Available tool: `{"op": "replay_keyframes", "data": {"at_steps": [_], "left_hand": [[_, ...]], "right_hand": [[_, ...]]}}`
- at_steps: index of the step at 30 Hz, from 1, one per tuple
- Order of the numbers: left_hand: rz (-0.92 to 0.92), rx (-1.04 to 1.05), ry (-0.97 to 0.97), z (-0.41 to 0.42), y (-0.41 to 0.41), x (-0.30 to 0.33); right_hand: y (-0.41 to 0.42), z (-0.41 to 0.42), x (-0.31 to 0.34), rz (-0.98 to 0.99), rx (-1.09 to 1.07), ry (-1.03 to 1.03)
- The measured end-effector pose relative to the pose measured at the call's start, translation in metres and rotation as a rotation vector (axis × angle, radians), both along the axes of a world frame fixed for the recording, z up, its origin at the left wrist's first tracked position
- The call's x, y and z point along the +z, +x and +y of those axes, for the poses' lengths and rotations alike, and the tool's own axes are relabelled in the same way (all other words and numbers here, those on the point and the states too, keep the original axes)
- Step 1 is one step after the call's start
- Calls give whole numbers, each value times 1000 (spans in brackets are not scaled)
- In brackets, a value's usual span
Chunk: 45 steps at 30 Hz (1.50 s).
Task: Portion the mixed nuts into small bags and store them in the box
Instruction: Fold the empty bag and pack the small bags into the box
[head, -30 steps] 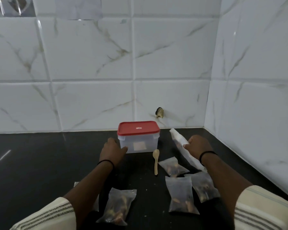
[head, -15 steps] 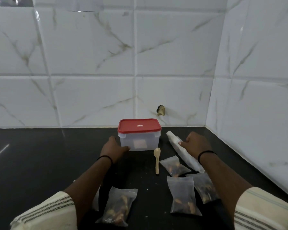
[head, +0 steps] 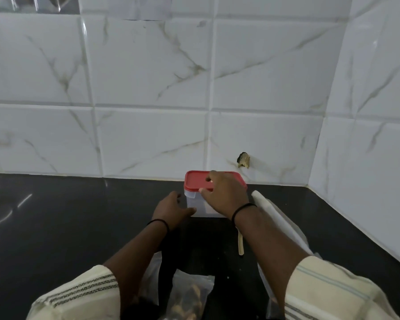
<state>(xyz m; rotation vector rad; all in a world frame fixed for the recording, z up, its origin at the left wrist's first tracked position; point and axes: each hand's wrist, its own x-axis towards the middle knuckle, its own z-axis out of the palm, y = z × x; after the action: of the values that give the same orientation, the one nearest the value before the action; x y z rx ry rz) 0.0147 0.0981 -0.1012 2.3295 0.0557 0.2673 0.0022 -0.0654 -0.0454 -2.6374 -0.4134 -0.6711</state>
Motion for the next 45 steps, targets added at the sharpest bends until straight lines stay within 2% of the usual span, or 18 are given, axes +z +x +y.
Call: {"op": "replay_keyframes", "data": {"at_steps": [6, 13, 16, 20, 25, 29, 35, 39, 43, 45], "left_hand": [[-4, -38, 24, 5, 10, -4], [-17, -68, 73, 1, 8, -8], [-32, -111, 6, 0, 0, -6], [-39, -172, -71, -3, -13, -5], [2, -138, -61, -11, -24, -10], [27, -118, -40, -15, -23, -9], [23, -120, -61, -13, -19, -13], [32, -141, 5, -8, -18, -13], [76, -180, 56, 3, -21, -6], [-8, -188, 32, 9, -27, 0]], "right_hand": [[28, 19, -16, 120, 16, -91], [33, 27, -22, 16, -44, -267], [22, 26, -29, -68, 7, -358], [-3, 23, -39, -160, 72, -352], [-16, 21, -19, -124, 11, -97], [-23, 20, -9, -75, 26, 7], [-12, 9, 25, -190, -22, 364], [-4, -16, 43, -352, -95, 552], [-18, -23, 59, -581, -98, 614], [-27, -19, 72, -684, -74, 636]]}}
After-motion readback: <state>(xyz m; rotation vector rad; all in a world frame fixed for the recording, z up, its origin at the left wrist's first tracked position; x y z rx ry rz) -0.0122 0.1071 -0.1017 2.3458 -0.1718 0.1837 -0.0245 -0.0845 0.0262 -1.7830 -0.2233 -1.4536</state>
